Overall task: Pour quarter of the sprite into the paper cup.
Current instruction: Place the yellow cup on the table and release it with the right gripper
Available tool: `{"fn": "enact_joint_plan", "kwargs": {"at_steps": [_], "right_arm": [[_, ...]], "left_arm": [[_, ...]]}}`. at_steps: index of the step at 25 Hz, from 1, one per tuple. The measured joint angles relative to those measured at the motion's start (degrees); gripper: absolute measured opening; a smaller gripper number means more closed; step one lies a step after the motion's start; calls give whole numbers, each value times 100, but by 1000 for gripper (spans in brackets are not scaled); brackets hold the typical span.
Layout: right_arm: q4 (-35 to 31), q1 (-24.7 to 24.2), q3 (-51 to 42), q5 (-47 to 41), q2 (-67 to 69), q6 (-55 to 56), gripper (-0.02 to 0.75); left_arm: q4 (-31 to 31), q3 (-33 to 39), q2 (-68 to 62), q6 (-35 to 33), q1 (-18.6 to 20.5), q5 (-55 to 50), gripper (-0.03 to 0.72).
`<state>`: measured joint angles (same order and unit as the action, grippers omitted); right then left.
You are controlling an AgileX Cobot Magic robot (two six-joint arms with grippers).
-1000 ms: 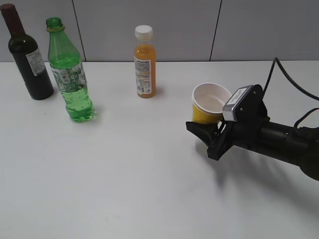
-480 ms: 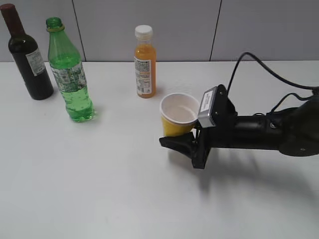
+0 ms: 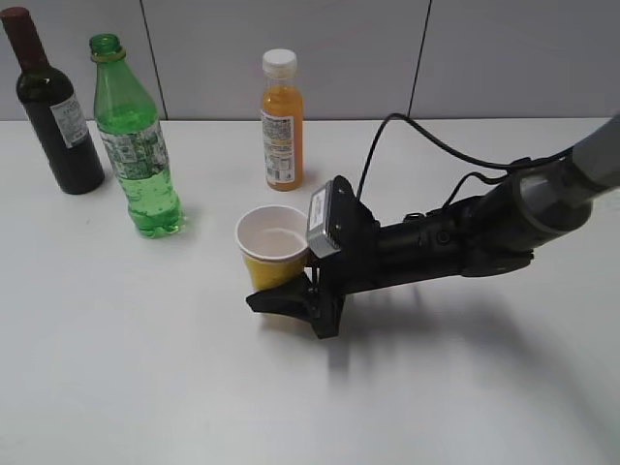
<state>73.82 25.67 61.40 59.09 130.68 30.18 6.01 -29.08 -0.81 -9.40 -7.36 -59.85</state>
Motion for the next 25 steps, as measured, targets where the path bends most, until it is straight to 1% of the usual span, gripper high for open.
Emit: {"fn": "enact_joint_plan", "kwargs": {"at_steps": [6,18,20,23,25], "right_arm": [[6,107,173,-102,282,41,448],[7,107,188,-159,408,35,447],[7,107,189,-159,408,35,479],[7,107,189,-164,412,35,576],[7,107,189,-164,412,35,610]], "left_arm": [[0,0,0,0,0,0,584],[0,0,0,0,0,0,584],[0,0,0,0,0,0,584],[0,0,0,0,0,0,584],[0,0,0,0,0,0,584]]}}
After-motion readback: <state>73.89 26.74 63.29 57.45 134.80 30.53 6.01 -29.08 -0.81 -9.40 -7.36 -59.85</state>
